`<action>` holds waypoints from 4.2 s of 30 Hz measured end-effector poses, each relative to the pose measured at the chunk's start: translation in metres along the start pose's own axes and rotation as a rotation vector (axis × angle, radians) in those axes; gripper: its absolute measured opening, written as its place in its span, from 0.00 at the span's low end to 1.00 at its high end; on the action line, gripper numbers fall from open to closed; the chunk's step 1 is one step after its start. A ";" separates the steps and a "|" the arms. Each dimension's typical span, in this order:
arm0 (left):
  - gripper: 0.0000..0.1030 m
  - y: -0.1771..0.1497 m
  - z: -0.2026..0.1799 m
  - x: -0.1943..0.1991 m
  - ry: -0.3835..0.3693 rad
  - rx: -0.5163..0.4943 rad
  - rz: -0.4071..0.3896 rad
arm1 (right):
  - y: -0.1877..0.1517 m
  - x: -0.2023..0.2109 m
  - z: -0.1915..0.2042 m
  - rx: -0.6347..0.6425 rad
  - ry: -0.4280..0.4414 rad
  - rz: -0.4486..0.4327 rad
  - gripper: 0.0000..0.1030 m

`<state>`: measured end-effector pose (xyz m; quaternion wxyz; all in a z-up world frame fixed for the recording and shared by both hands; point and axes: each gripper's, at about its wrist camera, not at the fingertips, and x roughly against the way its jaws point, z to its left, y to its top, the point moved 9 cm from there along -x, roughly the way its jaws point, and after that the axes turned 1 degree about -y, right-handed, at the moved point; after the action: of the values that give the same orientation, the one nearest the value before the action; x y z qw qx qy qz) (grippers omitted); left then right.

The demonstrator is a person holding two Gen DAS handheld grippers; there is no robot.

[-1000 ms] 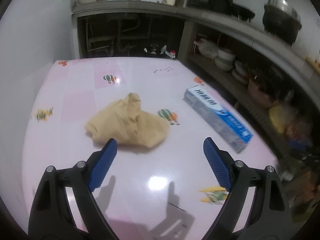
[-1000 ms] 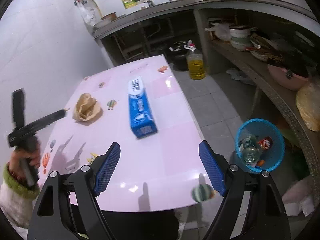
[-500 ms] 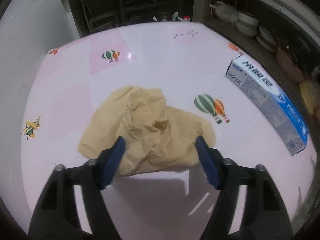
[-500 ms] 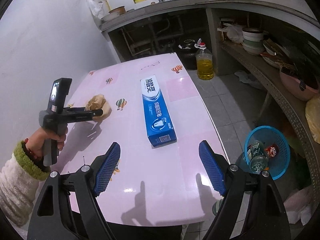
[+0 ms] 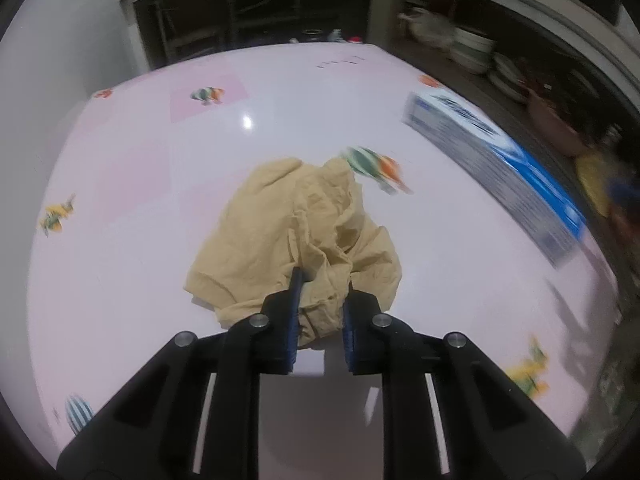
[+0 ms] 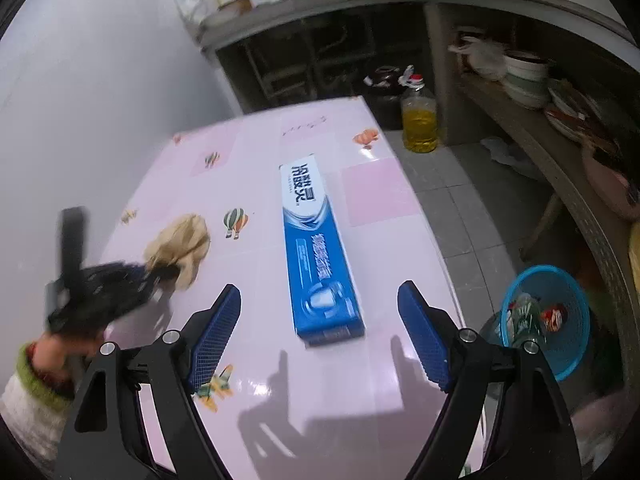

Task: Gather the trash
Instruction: 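Grasp the crumpled brown paper with the left gripper, then grasp the blue toothpaste box with the right gripper while the left holds the paper, then carry the paper and toothpaste box over the blue wastebasket with both grippers, then open both grippers over the wastebasket to drop the paper and box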

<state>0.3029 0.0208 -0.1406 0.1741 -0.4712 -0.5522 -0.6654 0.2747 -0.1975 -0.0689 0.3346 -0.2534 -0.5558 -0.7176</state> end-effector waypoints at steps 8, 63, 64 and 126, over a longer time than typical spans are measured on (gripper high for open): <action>0.15 -0.050 -0.052 0.031 -0.077 -0.002 -0.023 | 0.008 -0.060 0.011 0.094 -0.065 0.116 0.64; 0.13 -0.060 -0.070 0.041 0.004 -0.011 -0.065 | -0.059 -0.032 0.009 0.085 -0.109 0.246 0.46; 0.13 -0.060 -0.069 0.041 0.004 -0.011 -0.065 | -0.059 -0.032 0.009 0.084 -0.108 0.244 0.46; 0.59 0.097 -0.494 -0.136 -0.489 -0.271 0.248 | -0.256 0.040 -0.369 -0.960 -0.263 0.033 0.44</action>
<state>0.2281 -0.4943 -0.1700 0.0513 -0.7001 -0.4225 -0.5734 0.0569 -0.5218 -0.2938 0.1185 -0.4758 -0.1962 -0.8492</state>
